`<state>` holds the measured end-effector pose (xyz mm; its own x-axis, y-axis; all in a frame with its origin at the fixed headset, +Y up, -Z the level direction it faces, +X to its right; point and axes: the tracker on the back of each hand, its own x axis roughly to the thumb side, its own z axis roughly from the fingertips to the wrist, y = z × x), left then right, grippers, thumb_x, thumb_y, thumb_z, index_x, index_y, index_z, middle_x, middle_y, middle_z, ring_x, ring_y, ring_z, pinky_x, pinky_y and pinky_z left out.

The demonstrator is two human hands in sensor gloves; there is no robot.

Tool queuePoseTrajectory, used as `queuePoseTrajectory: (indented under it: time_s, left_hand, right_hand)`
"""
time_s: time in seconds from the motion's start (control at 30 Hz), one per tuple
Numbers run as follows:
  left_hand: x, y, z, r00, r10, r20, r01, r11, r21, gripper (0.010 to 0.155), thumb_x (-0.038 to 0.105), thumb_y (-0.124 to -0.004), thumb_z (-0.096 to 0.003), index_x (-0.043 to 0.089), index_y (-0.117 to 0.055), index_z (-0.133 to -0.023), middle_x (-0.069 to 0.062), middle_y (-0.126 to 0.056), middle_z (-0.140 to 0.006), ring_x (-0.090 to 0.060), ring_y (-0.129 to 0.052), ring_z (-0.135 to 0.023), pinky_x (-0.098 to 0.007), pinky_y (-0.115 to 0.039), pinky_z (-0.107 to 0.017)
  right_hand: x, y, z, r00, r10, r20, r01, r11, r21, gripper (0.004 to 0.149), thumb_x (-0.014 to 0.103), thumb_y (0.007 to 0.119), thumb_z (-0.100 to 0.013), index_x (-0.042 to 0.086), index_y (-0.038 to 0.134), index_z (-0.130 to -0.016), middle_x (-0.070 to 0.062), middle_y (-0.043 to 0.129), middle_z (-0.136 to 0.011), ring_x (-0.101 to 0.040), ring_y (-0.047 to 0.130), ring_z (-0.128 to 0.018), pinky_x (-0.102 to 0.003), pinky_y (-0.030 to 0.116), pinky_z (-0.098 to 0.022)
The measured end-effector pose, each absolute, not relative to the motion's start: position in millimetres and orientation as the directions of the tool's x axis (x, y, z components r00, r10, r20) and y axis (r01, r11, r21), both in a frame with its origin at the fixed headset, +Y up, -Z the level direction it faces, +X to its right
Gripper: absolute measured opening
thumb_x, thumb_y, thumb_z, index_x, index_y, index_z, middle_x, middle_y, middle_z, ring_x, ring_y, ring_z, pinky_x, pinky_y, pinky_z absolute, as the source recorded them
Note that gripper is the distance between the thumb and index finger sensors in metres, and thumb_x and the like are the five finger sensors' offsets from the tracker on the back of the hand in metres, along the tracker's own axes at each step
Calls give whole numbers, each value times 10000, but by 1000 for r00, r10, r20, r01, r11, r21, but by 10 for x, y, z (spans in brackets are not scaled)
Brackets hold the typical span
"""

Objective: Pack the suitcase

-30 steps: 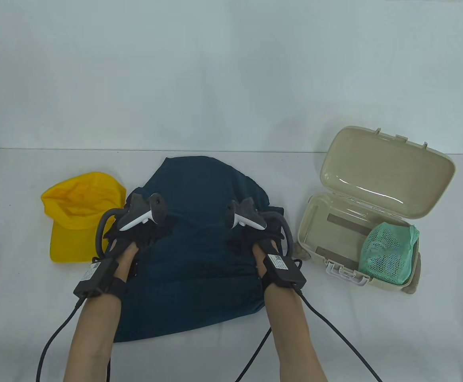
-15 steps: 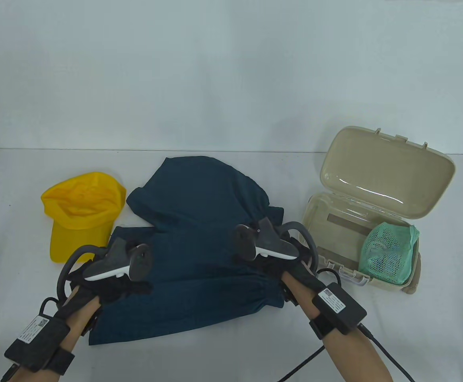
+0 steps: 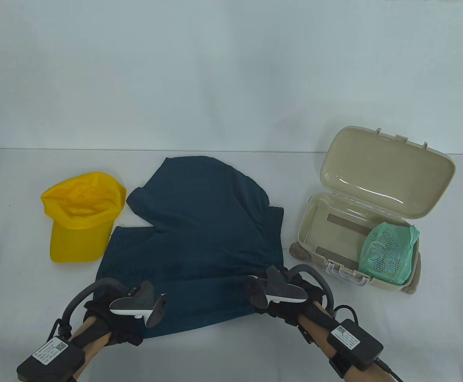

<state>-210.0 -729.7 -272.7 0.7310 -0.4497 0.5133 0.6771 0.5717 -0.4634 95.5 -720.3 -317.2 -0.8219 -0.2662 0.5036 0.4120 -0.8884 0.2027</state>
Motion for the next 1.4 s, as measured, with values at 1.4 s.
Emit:
queuePoseTrajectory:
  time_s: [1.4]
  left_hand:
    - [-2606,-6695,-2987,891,-401,213,447,858,-252,409,382,-790,-438,330,-788,-843,104,-965,-719,-95,-1057,-553,-369,-844,-622]
  right_hand:
    - [1079,-6869,-3176,-898,-220,382,262,-963,61,475,483,708,-469,311,752,-909,64,903,-867,-188,957,-786,-431,819,-611]
